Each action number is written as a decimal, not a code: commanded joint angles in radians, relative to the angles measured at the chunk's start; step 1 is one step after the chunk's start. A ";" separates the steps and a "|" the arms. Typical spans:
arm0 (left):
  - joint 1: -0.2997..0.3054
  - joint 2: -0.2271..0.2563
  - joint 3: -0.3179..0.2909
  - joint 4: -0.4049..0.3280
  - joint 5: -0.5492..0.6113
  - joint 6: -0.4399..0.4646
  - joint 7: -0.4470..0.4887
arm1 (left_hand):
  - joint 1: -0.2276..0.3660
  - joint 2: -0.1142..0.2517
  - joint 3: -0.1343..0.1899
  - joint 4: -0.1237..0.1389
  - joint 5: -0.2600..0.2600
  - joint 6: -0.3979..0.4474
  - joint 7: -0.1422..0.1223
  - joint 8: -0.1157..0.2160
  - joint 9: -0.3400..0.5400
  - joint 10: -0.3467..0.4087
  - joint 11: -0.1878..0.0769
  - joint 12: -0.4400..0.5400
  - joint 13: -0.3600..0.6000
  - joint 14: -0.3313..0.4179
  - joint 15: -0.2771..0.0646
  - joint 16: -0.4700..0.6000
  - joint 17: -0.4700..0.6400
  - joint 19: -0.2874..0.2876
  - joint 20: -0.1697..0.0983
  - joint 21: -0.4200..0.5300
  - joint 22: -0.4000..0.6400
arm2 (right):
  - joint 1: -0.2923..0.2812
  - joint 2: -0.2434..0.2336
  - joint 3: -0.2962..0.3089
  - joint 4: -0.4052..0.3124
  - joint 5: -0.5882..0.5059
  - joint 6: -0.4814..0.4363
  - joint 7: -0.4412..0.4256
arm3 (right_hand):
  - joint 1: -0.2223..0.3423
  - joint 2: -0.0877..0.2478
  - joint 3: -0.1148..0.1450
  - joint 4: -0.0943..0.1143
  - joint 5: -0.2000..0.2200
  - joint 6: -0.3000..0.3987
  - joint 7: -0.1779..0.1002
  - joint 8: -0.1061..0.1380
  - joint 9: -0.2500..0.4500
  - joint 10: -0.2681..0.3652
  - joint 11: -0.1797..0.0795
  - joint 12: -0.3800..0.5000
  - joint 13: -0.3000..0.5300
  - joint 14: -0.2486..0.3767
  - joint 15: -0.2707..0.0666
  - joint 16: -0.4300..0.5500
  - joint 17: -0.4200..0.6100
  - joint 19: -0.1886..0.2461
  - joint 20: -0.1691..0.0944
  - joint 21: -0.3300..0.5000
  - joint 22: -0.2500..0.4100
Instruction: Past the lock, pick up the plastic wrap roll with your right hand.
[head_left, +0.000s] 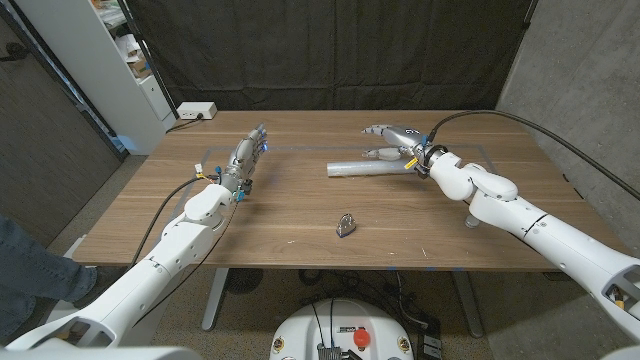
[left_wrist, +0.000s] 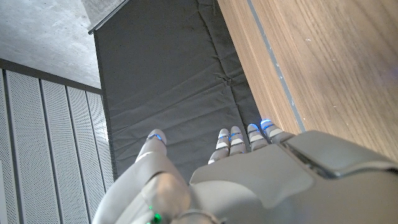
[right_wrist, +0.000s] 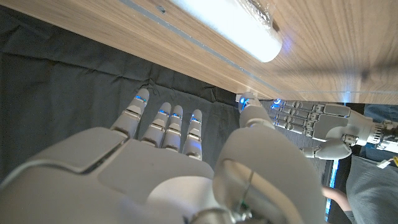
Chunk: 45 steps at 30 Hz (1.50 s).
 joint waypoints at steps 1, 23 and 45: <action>0.004 0.003 0.001 -0.008 0.001 0.013 0.006 | 0.001 0.010 0.002 -0.002 -0.002 0.009 -0.001 -0.002 0.003 0.002 0.002 0.007 0.006 0.007 0.007 0.003 0.004 -0.003 0.006 -0.003 0.004 | 0.019 0.001 -0.017 0.005 -0.026 -0.028 0.049 | 0.000 -0.011 0.005 0.004 0.000 0.001 -0.009 -0.005 0.005 -0.004 -0.002 -0.007 0.002 -0.013 0.005 -0.009 0.001 0.007 0.022 0.003 0.004; 0.005 -0.002 0.004 -0.004 0.002 0.006 0.006 | 0.000 0.013 0.001 -0.004 -0.003 0.012 -0.002 -0.002 0.003 0.003 0.001 0.006 0.006 0.008 0.008 0.002 0.004 -0.002 0.007 -0.009 0.005 | 0.047 -0.002 -0.043 -0.002 -0.084 -0.072 0.130 | 0.018 -0.030 0.010 -0.006 0.002 -0.030 -0.017 -0.018 0.005 -0.040 -0.011 -0.017 0.003 -0.055 0.076 -0.022 -0.001 0.030 0.037 0.012 0.005; 0.016 -0.002 0.002 -0.013 0.002 0.002 0.012 | -0.001 0.015 -0.001 -0.005 -0.004 0.018 0.000 -0.002 0.003 0.003 0.007 0.006 0.006 0.011 0.011 0.002 0.004 0.000 0.008 -0.014 0.005 | 0.063 -0.004 -0.055 -0.026 -0.093 -0.115 0.230 | 0.047 -0.046 0.017 -0.012 0.009 -0.085 -0.020 -0.029 0.005 -0.089 0.006 -0.022 0.005 -0.074 0.090 -0.019 -0.002 0.115 0.035 0.037 0.012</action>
